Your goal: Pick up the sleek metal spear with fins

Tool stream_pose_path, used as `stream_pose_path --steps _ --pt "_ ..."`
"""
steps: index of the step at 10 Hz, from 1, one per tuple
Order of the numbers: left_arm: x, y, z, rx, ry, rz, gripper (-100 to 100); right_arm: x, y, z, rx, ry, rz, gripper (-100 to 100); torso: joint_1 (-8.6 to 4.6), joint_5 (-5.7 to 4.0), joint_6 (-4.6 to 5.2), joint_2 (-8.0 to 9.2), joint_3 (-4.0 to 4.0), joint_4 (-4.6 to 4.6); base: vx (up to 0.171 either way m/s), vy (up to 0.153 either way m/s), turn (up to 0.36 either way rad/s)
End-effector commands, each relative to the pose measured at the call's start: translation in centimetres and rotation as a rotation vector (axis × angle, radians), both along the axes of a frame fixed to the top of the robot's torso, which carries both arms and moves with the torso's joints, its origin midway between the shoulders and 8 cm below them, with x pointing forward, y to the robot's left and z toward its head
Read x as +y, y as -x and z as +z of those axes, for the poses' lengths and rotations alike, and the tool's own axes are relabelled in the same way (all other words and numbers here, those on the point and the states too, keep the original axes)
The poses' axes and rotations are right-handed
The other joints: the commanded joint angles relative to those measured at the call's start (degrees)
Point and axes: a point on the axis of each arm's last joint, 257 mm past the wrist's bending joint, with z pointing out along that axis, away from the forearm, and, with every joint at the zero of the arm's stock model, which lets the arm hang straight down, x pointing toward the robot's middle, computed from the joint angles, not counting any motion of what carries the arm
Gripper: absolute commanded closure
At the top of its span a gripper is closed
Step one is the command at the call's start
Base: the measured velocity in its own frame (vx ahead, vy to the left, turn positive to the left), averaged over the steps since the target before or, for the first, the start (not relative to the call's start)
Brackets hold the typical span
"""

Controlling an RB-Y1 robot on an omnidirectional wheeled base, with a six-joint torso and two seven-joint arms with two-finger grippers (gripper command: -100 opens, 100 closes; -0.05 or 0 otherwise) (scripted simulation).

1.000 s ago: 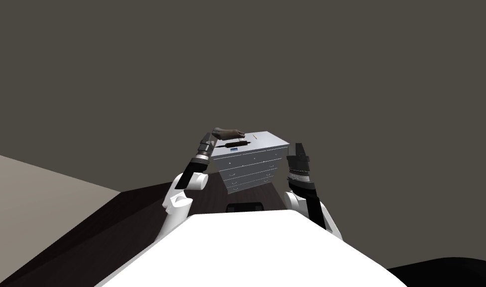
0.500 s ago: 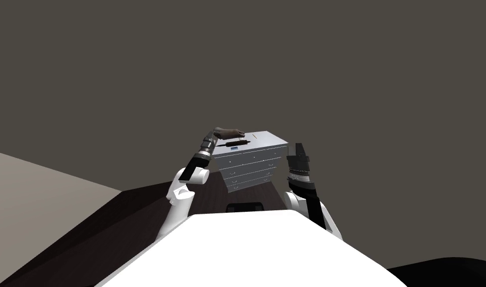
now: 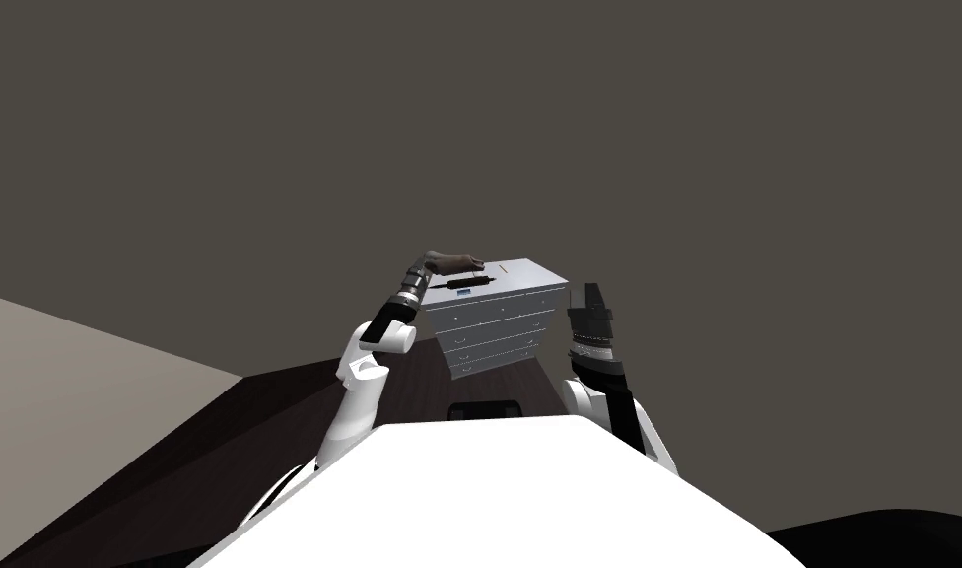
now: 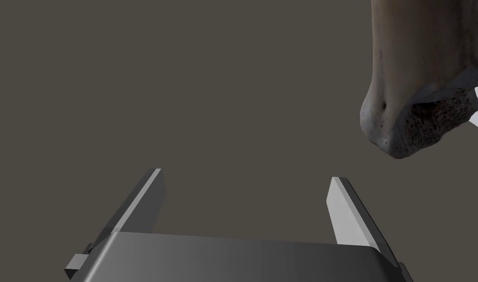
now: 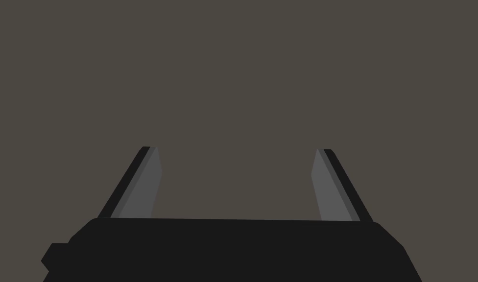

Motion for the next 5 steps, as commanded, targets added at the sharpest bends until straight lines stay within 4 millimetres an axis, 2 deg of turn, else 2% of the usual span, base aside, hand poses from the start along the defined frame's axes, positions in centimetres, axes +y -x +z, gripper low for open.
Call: stream_pose_path --steps 1,2,3,5 --pt "0.1 -0.6 -0.3 0.032 -0.001 0.008 -100 0.0 0.0 0.0 0.000 0.000 0.000 0 0.00 0.00 0.00 0.00 0.00 0.00 -0.038 -0.005 -0.008" --pt "0.2 -0.8 -0.7 0.048 -0.001 0.012 -100 0.0 0.0 0.0 0.000 0.000 0.000 0 -0.02 0.00 -0.01 0.00 0.00 0.00 -0.019 -0.001 0.001" --pt "0.2 -1.8 -0.2 0.061 -0.002 0.016 -100 0.0 0.0 0.0 0.000 0.000 0.000 0 -0.01 0.00 -0.01 -0.03 -0.02 -0.01 -0.036 0.000 -0.009" --pt "0.4 -2.1 -1.0 0.098 -0.002 0.026 -100 0.0 0.0 0.0 0.000 0.000 0.000 0 -0.01 0.00 -0.01 0.00 0.00 0.00 -0.026 -0.003 -0.005"
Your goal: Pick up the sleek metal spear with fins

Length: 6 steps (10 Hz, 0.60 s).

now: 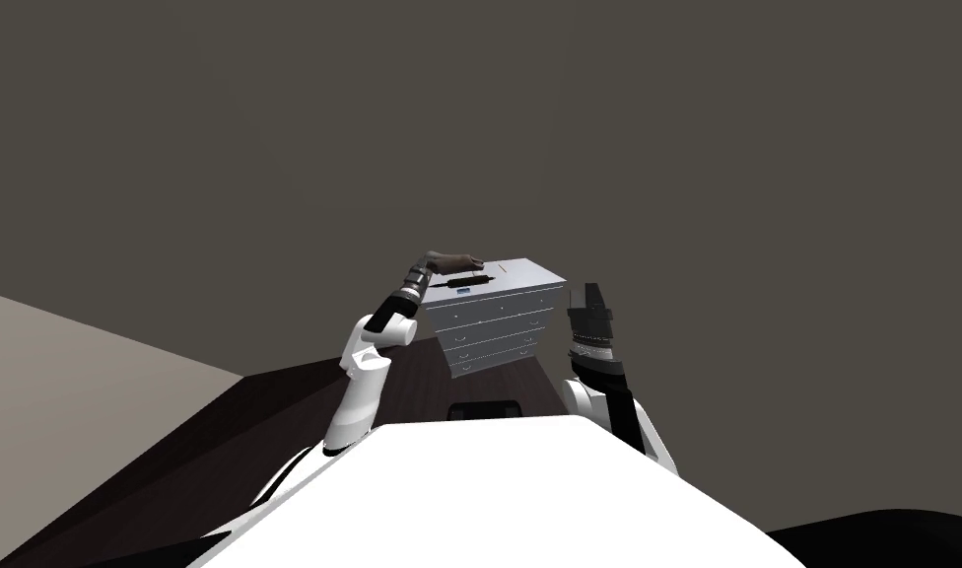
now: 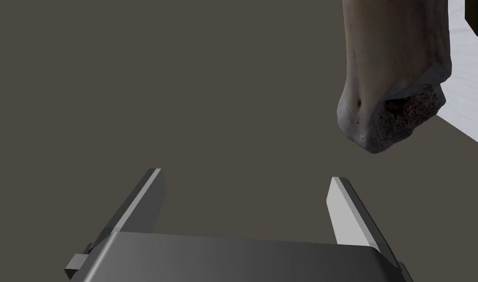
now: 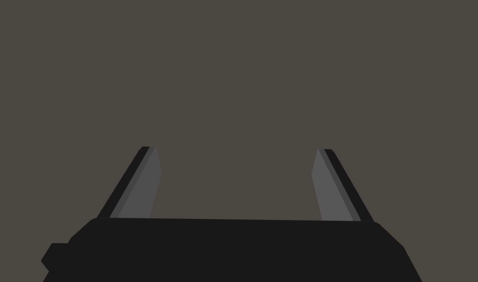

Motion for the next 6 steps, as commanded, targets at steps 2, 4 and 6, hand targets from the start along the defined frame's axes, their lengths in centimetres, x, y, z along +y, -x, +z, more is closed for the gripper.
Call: stream_pose_path --steps 2,4,6 --pt "0.2 -1.4 -0.2 0.048 0.001 0.015 -100 0.0 0.0 0.0 0.000 0.000 0.000 0 -0.02 -0.01 0.01 0.00 0.00 0.00 -0.026 -0.007 -0.009" --pt "0.5 -2.5 -0.1 0.081 0.004 0.026 -100 0.0 0.0 0.0 0.000 0.000 0.000 0 -0.01 0.00 0.00 -0.02 -0.01 -0.01 -0.016 -0.007 -0.006" --pt "0.8 -2.6 -1.0 0.118 0.004 0.037 -100 0.0 0.0 0.0 0.000 0.000 0.000 0 -0.03 -0.01 0.00 -0.01 -0.01 -0.01 -0.017 -0.009 -0.005"
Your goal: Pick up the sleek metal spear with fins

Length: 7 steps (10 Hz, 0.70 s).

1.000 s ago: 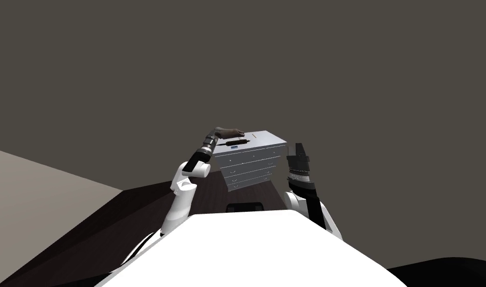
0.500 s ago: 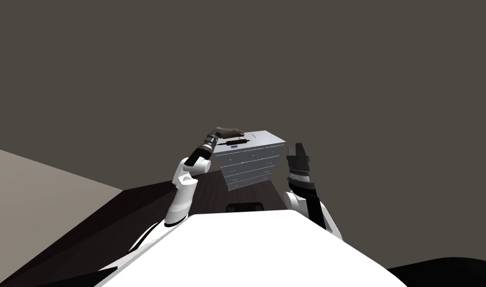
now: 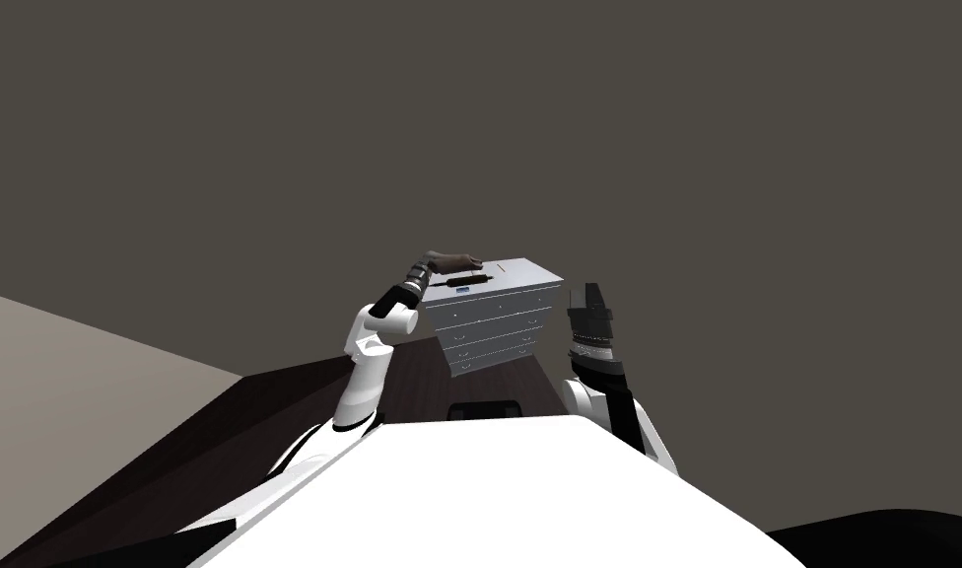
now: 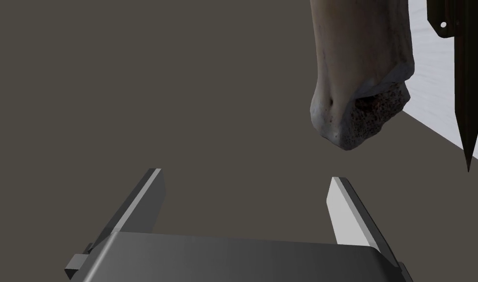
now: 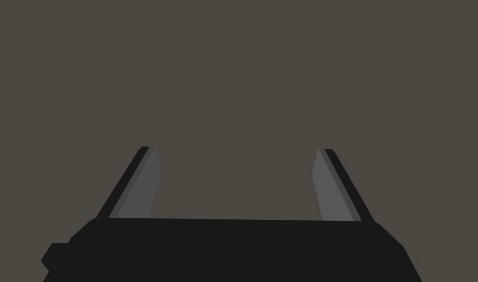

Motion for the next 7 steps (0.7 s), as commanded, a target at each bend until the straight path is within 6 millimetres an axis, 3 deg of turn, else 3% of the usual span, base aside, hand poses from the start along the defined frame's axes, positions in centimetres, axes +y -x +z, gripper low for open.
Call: stream_pose_path --steps 1,7 --pt "0.2 -1.1 0.1 0.031 0.006 0.012 -100 0.0 0.0 0.0 0.000 0.000 0.000 0 0.00 0.00 0.00 0.00 0.00 0.00 -0.014 -0.012 -0.011" --pt "1.4 -3.1 -0.8 0.147 0.025 0.054 -100 0.0 0.0 0.0 0.000 0.000 0.000 0 -0.01 0.00 0.00 -0.04 -0.02 -0.01 -0.008 -0.015 -0.009"
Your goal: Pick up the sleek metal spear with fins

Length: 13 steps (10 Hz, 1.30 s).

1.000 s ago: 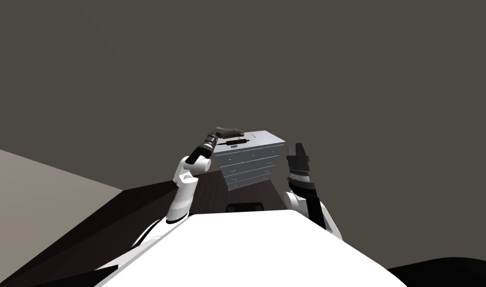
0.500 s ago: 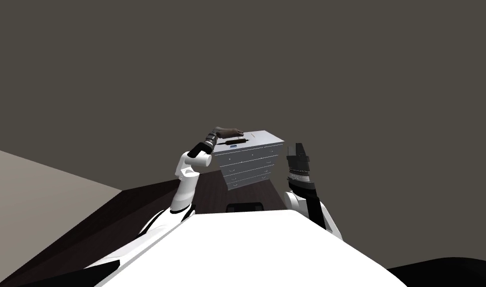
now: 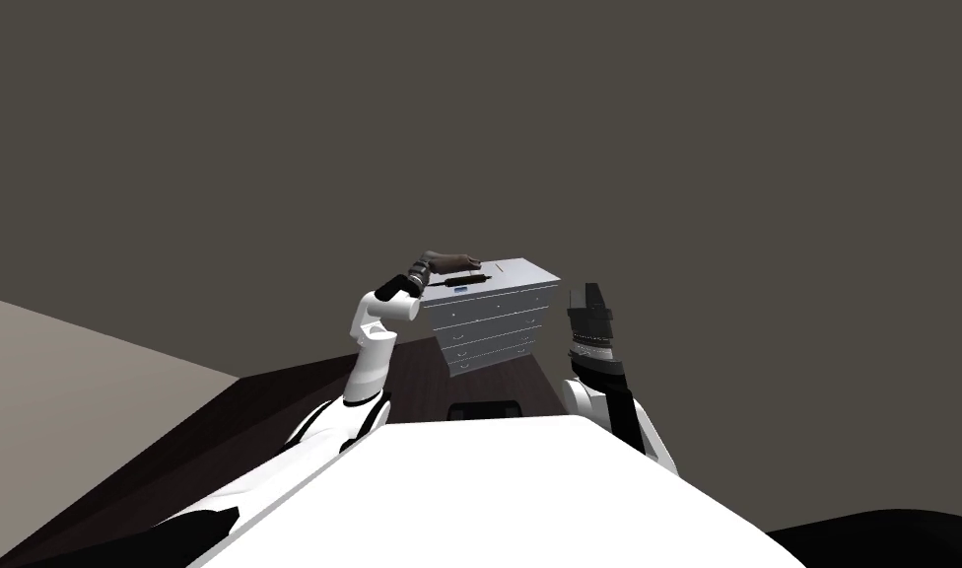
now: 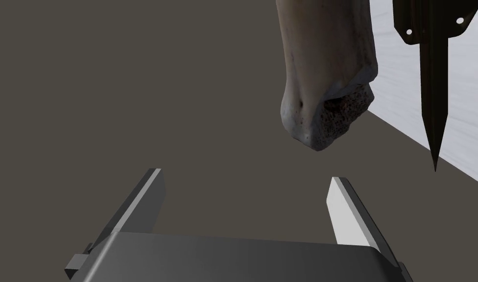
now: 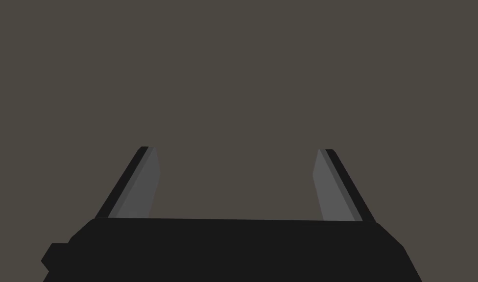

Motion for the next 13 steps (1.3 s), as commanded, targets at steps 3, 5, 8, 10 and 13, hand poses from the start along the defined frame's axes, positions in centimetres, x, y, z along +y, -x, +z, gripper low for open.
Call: stream_pose_path --steps 3,5,8,10,13 --pt "1.1 -1.3 -0.9 0.089 0.019 0.034 -100 0.0 0.0 0.0 0.000 0.000 0.000 0 -0.04 -0.01 0.00 -0.03 -0.02 -0.01 0.003 -0.026 -0.013" --pt "1.7 -2.0 -1.0 0.130 0.035 0.052 -100 0.0 0.0 0.0 0.000 0.000 0.000 0 0.01 0.01 -0.01 -0.01 -0.01 -0.01 0.007 -0.018 -0.008" --pt "2.4 -2.5 -1.7 0.194 0.053 0.077 -100 0.0 0.0 0.0 0.000 0.000 0.000 0 0.01 0.01 -0.02 -0.03 -0.02 -0.01 0.012 -0.023 -0.012" --pt "3.1 -3.0 -2.0 0.241 0.073 0.096 -100 0.0 0.0 0.0 0.000 0.000 0.000 0 -0.03 -0.01 -0.01 -0.07 -0.04 -0.02 0.026 -0.031 -0.015" --pt "3.9 -3.1 -3.0 0.314 0.095 0.124 -100 0.0 0.0 0.0 0.000 0.000 0.000 0 0.00 0.00 -0.02 -0.07 -0.05 -0.03 0.026 -0.029 -0.011"
